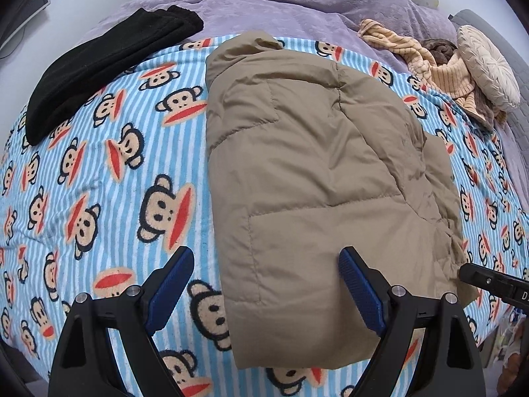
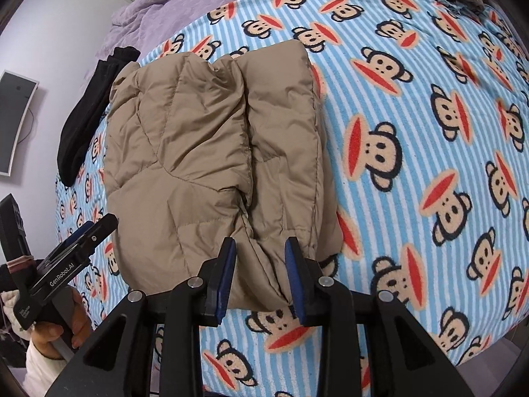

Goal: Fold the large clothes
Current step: 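Open both tools and pull them back from the folded jacket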

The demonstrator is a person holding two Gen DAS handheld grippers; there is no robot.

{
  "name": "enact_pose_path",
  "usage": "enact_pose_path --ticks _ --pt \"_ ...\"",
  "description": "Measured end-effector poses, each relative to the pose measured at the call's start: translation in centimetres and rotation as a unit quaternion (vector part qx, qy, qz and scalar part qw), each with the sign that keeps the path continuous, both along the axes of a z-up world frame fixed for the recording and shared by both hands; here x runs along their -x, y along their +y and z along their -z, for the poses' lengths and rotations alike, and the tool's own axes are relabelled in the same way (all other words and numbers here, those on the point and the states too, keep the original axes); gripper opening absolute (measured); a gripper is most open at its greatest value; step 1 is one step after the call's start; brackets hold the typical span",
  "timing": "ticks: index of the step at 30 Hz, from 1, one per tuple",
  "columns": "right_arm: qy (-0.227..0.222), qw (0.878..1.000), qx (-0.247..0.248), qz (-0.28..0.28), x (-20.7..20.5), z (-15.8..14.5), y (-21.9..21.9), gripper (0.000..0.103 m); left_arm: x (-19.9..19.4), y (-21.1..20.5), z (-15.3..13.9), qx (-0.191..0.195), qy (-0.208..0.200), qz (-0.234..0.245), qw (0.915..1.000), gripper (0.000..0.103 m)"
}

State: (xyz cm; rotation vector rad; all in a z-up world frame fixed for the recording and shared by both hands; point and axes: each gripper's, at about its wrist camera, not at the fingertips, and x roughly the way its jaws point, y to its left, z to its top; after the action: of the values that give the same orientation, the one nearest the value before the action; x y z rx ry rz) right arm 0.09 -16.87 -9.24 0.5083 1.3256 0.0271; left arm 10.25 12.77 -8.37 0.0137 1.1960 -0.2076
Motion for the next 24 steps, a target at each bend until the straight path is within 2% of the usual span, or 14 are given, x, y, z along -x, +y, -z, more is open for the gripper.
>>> enact_pose_path --ticks 7,13,16,24 --pt "-0.002 1.000 0.002 -0.009 1.0 -1.3 0.2 0.039 2.5 0.4 -1.7 0.009 -0.001 -0.004 1.0000 0.090" --pt "-0.011 1.000 -0.004 -0.028 2.0 -2.2 0.2 0.041 5.5 0.1 -2.8 -0.005 -0.008 -0.015 0.9998 0.090" --pt "-0.016 0.999 -0.009 -0.032 3.1 -2.8 -0.3 0.050 7.0 -0.4 -3.5 -0.010 -0.003 -0.027 0.9996 0.090" --pt "-0.028 0.999 -0.018 -0.039 6.6 -4.2 -2.0 0.055 11.3 -2.1 -5.4 -0.005 -0.003 -0.044 0.9990 0.090"
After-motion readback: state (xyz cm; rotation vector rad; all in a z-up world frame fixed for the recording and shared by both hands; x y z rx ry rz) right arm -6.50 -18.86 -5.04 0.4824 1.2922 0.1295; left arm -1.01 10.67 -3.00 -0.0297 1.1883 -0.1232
